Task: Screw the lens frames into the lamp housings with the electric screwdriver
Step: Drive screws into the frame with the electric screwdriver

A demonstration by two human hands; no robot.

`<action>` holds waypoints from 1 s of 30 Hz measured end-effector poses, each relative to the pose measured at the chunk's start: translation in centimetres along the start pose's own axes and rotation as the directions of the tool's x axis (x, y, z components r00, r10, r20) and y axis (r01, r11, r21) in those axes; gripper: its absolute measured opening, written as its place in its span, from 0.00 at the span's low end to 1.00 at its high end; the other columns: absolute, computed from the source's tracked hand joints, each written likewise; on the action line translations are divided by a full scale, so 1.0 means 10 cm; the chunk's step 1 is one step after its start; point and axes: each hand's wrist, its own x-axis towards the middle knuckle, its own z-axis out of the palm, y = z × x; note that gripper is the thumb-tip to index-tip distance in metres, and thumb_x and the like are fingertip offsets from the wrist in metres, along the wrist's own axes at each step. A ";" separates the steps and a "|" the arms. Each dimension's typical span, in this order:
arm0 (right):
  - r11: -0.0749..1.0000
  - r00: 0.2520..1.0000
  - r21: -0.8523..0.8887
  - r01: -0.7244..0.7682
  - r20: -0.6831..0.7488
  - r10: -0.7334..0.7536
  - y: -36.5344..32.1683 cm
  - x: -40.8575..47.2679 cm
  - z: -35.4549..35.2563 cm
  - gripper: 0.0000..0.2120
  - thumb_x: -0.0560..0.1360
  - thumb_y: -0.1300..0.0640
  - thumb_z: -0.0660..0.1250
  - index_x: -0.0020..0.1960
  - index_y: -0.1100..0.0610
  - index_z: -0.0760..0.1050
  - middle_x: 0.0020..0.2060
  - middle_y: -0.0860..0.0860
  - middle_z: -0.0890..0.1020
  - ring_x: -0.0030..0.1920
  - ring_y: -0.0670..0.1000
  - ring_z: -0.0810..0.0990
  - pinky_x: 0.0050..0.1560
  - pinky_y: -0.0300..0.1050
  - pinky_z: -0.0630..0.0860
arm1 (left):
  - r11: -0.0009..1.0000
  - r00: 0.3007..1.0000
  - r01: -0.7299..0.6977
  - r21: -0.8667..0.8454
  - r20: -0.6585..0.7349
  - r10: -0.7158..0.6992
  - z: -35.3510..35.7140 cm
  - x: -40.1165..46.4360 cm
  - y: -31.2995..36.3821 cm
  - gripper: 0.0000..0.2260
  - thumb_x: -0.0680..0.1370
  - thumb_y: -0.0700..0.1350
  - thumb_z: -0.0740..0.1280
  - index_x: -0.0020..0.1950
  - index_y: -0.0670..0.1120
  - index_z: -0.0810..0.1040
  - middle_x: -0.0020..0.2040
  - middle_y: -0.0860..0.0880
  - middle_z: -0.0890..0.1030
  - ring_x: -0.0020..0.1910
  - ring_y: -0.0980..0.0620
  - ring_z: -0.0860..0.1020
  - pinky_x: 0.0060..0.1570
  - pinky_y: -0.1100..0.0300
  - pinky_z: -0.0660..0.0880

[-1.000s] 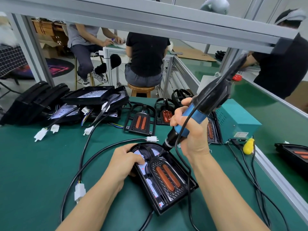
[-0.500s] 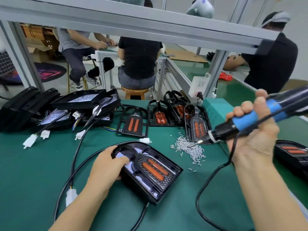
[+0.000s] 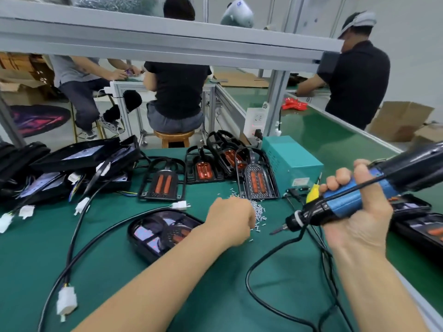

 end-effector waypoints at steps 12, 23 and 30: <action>1.000 1.000 0.019 -0.004 -0.031 0.004 -0.14 -0.07 -0.06 0.08 0.70 0.61 0.61 0.47 0.52 0.71 0.28 0.46 0.71 0.30 0.45 0.70 0.39 0.39 0.68 | 0.999 0.992 0.042 -0.014 0.121 -0.040 0.23 0.15 -0.06 0.05 0.72 0.43 0.73 0.45 0.51 0.81 0.42 0.55 0.79 0.46 0.50 0.75 0.59 0.53 0.65; 0.995 0.999 0.104 -0.004 -0.039 0.008 -0.17 -0.11 0.09 0.07 0.72 0.59 0.59 0.46 0.50 0.72 0.28 0.44 0.70 0.29 0.43 0.69 0.37 0.36 0.70 | 0.777 0.995 0.021 -0.630 -0.061 -0.077 -0.13 -0.13 -0.20 0.04 0.72 0.39 0.72 0.39 0.47 0.82 0.35 0.51 0.82 0.36 0.56 0.77 0.41 0.65 0.74; 0.964 0.999 0.261 -0.053 0.025 0.048 -0.13 -0.18 0.43 0.06 0.71 0.57 0.58 0.46 0.50 0.72 0.28 0.43 0.70 0.28 0.42 0.69 0.34 0.35 0.72 | 0.144 0.973 -0.025 -0.989 -0.058 -0.224 -0.26 -0.80 -0.45 0.12 0.58 0.47 0.76 0.39 0.46 0.86 0.38 0.43 0.84 0.33 0.54 0.77 0.38 0.64 0.75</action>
